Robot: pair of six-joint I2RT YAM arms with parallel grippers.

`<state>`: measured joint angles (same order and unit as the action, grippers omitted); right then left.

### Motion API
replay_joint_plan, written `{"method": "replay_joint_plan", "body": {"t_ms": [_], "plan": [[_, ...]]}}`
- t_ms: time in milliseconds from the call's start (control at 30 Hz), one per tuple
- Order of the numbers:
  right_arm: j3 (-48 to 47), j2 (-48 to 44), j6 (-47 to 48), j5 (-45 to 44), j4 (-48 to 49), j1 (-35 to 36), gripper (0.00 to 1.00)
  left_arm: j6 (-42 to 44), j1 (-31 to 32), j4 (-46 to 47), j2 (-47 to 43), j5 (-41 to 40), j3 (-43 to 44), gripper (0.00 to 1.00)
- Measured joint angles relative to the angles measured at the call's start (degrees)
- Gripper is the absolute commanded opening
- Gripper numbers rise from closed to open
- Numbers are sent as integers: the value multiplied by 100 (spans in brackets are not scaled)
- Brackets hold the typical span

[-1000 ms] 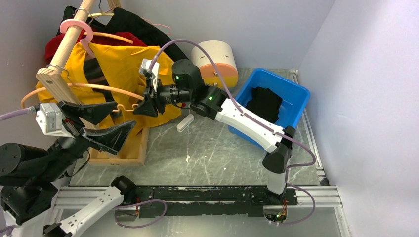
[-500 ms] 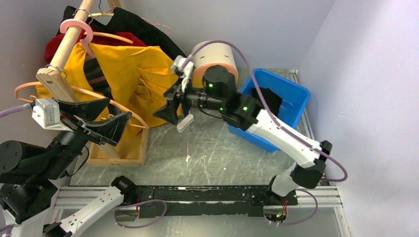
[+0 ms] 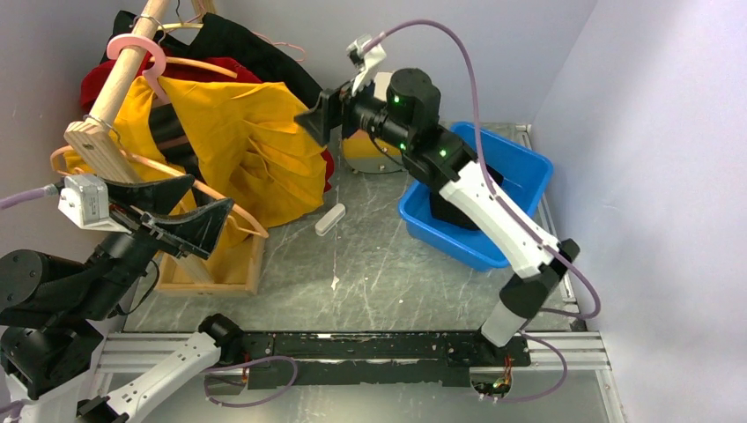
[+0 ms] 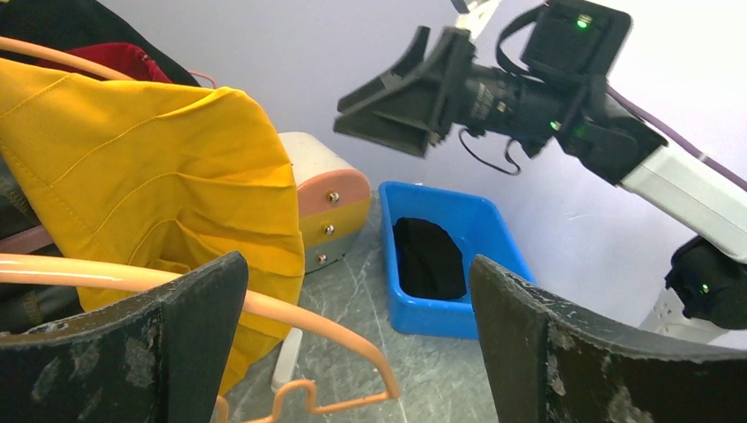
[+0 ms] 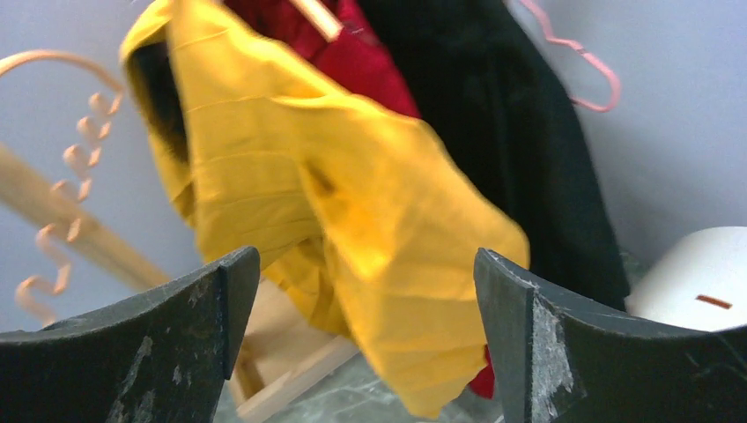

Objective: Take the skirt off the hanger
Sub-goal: Pick up the hanger from the clothesline.

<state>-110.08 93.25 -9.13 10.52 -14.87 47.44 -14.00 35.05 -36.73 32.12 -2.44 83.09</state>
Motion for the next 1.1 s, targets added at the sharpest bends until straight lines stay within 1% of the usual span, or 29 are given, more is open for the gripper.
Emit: {"method": "replay_joint_plan", "body": {"t_ms": [67,167,300,533,633,700,767,900,967,1000,1067,1100], "plan": [[-225,258,-72,63,44,-236,100,26,0,-48,0,2,0,99],[-638,695,-107,166,90,-424,100,63,0,-151,0,4,0,99],[-1062,1169,-105,461,229,-409,100,94,0,-332,0,37,0,99],[-1615,1919,-131,1071,758,-378,99,92,0,-669,-2,181,0,99],[-1978,2361,-197,1381,914,-378,94,15,0,-737,-35,295,-11,99],[-2103,2623,-267,1622,1010,-369,85,-66,0,-772,-85,374,-31,99],[-2100,2778,-341,1825,1075,-354,72,-153,0,-817,-131,455,-33,99],[-1910,2839,-597,2188,1215,-310,57,-273,0,-975,-181,568,-13,99],[-1751,2804,-758,2367,1384,-240,51,-302,0,-1106,-173,575,72,99],[-1672,2785,-833,2430,1451,-205,50,-317,0,-1172,-168,575,136,99],[-1497,2743,-1019,2562,1622,-109,50,-339,0,-1292,-164,575,302,99],[-1473,2743,-1104,2625,1692,-61,53,-343,0,-1314,-164,575,380,99]]}}
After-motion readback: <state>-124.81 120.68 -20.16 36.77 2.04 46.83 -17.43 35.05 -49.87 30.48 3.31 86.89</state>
